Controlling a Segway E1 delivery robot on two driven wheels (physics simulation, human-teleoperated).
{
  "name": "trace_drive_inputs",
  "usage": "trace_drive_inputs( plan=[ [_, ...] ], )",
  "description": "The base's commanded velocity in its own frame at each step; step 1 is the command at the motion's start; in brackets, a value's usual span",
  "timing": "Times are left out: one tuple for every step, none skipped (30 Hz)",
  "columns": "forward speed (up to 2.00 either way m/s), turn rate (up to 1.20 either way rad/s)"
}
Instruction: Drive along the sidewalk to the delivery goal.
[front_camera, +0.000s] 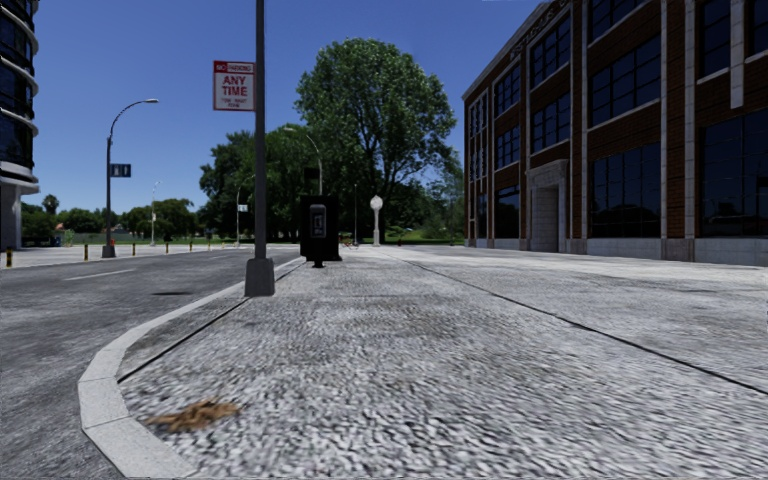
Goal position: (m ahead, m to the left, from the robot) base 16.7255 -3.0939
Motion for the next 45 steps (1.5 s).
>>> trace_drive_inputs(
  plan=[
    [1.50, -0.34],
    [1.50, -0.34],
    [1.50, -0.34],
    [1.50, -0.34],
    [1.50, -0.34],
    [1.50, -0.34],
    [1.50, -0.34],
    [1.50, -0.34],
    [1.50, -0.34],
    [1.50, -0.34],
    [1.50, -0.34],
    [1.50, -0.34],
    [1.50, -0.34],
    [1.50, -0.34],
    [1.50, -0.34],
    [1.50, -0.36],
    [1.50, -0.36],
    [1.50, -0.38],
    [1.50, -0.38],
    [1.50, -0.39],
    [1.50, -0.39],
    [1.50, -0.39],
    [1.50, -0.39],
    [1.50, -0.39],
    [1.50, -0.39],
    [1.50, -0.39],
    [1.50, -0.39],
    [1.50, -0.39],
    [1.50, -0.39],
    [1.50, -0.39],
    [1.50, -0.39],
    [1.50, -0.39],
    [2.00, -0.39],
    [2.00, -0.39],
    [2.00, -0.39],
    [2.00, -0.39],
    [2.00, -0.39],
    [2.00, -0.39],
    [2.00, -0.39],
    [2.00, -0.39],
    [2.00, -0.39],
    [2.00, -0.39],
    [2.00, -0.39],
    [2.00, -0.39],
    [2.00, -0.39]
  ],
)
